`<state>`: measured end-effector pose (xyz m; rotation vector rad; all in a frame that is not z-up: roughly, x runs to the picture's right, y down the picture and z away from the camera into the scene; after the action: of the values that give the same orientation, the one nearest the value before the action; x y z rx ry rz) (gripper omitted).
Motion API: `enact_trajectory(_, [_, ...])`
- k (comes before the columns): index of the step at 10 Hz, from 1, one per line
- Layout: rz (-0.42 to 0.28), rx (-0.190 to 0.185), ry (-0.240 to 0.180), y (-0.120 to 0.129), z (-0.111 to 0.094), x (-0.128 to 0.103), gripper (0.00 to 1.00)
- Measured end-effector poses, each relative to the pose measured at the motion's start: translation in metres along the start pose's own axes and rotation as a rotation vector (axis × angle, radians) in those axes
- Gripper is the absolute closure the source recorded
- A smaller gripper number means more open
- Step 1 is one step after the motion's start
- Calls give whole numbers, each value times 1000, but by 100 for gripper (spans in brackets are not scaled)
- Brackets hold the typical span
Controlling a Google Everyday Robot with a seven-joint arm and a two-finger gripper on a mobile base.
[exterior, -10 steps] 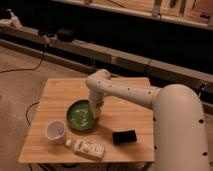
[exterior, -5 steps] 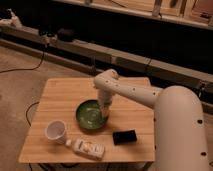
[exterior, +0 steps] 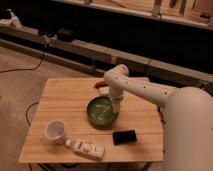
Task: Push the ceramic bowl across the table
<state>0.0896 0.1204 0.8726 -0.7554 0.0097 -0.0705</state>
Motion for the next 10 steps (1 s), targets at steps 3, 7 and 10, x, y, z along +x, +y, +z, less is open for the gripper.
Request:
enact_trajectory(3, [49,-38,47,22,7,36,55])
enact_trajectory(7, [107,-65,77,38,9,70,55])
enact_trajectory(10, [176,-88,94,55,9,104,55])
